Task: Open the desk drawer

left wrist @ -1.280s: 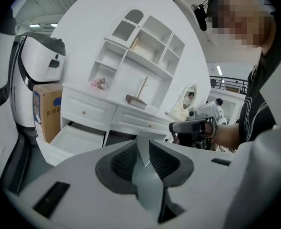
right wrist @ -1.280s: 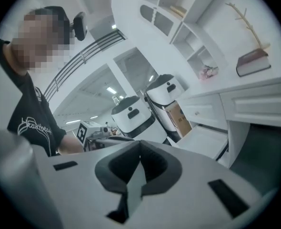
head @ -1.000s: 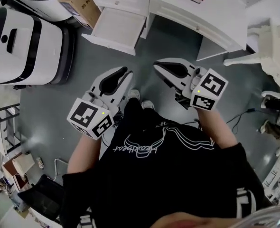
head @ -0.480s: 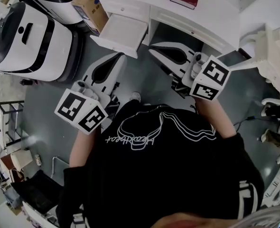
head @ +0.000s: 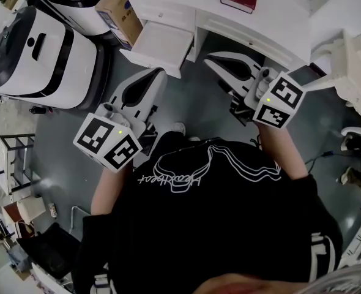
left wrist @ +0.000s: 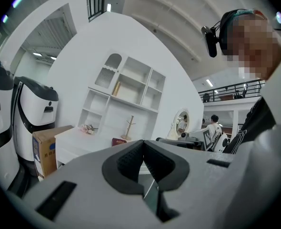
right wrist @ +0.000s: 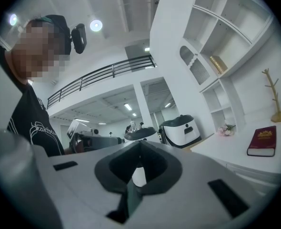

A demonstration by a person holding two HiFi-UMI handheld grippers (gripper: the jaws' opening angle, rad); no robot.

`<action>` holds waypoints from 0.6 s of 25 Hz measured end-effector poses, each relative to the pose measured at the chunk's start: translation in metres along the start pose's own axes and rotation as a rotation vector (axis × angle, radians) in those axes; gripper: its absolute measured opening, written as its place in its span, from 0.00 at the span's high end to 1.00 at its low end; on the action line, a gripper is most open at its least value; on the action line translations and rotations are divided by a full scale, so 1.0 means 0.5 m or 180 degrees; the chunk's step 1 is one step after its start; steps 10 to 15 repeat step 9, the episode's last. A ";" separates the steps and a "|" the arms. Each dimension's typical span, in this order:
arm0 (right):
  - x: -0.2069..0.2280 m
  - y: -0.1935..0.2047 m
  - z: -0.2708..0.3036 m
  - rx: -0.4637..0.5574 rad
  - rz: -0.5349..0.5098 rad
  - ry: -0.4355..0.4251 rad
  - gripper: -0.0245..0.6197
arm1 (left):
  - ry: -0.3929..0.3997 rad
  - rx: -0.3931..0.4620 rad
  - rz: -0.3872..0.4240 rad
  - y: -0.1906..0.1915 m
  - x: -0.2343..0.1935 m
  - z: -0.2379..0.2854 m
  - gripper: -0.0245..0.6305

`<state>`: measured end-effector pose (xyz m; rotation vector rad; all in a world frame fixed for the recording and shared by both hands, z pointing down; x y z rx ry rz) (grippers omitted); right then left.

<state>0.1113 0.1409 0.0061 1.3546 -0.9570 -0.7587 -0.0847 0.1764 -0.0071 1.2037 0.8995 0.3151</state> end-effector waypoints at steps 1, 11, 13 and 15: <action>0.003 0.001 0.001 -0.0004 0.0000 0.0021 0.95 | -0.0014 0.0005 0.0006 0.001 -0.003 0.001 0.96; 0.012 0.018 0.004 -0.0051 0.0025 0.0062 0.95 | -0.0066 0.0081 -0.0040 0.002 -0.018 0.000 0.96; 0.012 0.018 0.004 -0.0051 0.0025 0.0062 0.95 | -0.0066 0.0081 -0.0040 0.002 -0.018 0.000 0.96; 0.012 0.018 0.004 -0.0051 0.0025 0.0062 0.95 | -0.0066 0.0081 -0.0040 0.002 -0.018 0.000 0.96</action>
Point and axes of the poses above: the fingertips, and each gripper's own axes: z forward along the fingers, x to its right, y out of its underside, the point moved 7 cm from there along -z, backward along the fingers, and after that the axes turned 8 degrees about -z, right-handed, at the moved point
